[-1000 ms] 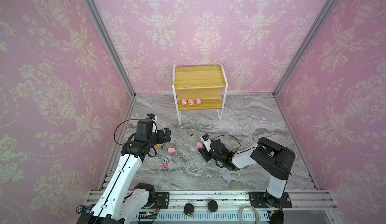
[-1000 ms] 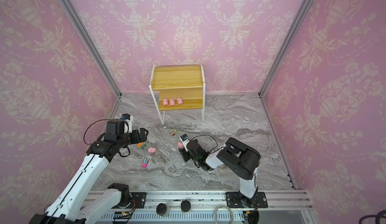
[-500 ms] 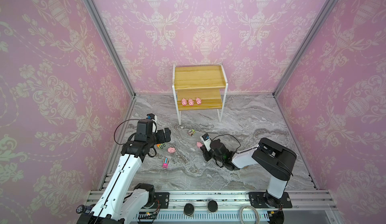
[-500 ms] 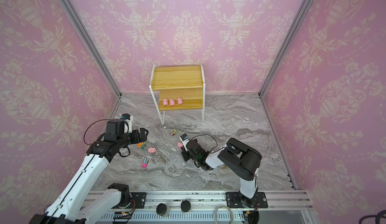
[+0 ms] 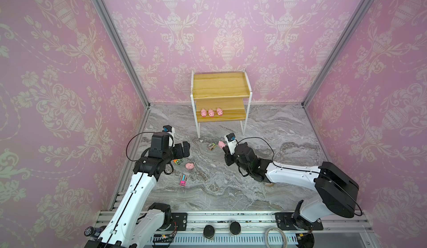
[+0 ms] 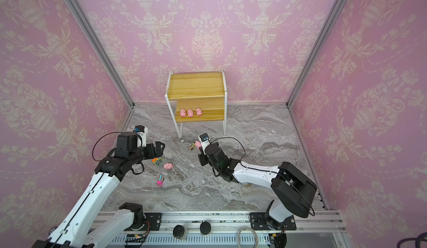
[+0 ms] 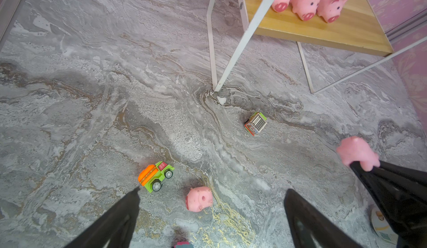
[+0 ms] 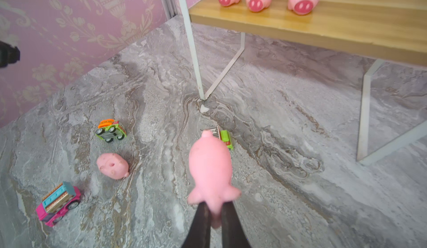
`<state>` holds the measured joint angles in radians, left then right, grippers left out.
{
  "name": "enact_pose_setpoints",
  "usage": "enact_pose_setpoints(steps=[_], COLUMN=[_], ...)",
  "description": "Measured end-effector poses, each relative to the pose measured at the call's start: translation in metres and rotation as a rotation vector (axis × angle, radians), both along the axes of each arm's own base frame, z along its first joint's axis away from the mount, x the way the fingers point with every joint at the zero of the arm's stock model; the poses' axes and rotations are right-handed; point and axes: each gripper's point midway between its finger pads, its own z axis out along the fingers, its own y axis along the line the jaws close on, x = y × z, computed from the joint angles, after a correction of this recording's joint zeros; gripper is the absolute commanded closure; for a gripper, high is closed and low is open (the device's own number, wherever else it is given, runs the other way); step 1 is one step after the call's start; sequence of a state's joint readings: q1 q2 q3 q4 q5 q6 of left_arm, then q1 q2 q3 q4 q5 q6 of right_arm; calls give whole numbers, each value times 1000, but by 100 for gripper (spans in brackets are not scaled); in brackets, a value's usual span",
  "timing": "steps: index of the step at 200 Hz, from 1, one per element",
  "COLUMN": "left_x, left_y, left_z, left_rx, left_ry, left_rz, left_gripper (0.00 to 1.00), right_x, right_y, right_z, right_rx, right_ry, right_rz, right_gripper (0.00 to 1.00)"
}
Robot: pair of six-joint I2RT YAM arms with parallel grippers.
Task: Organize plastic toys on shelves
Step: Pick up the plastic toy from the center of the table, then place the plastic toy on the shelf.
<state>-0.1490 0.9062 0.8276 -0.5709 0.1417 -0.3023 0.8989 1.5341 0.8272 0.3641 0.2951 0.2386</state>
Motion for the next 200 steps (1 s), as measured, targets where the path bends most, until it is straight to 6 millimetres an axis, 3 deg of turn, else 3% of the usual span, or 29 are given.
enact_pose_setpoints(steps=[51, 108, 158, 200], left_x=[-6, -8, -8, -8], left_y=[-22, -28, -30, -30], left_z=[6, 6, 8, 8], left_rx=[-40, -54, -59, -59], left_ry=[-41, -44, -49, -49], left_rz=[-98, -127, -136, -136], left_gripper=[1, 1, 1, 1], right_x=[42, 94, 125, 145], right_y=[-4, -22, -34, -32], right_z=[43, 42, 41, 44], right_rx=[-8, -35, -25, -11], right_ry=[-23, 23, 37, 30], right_rz=[-169, -333, -413, -440], right_gripper=[90, 90, 90, 89])
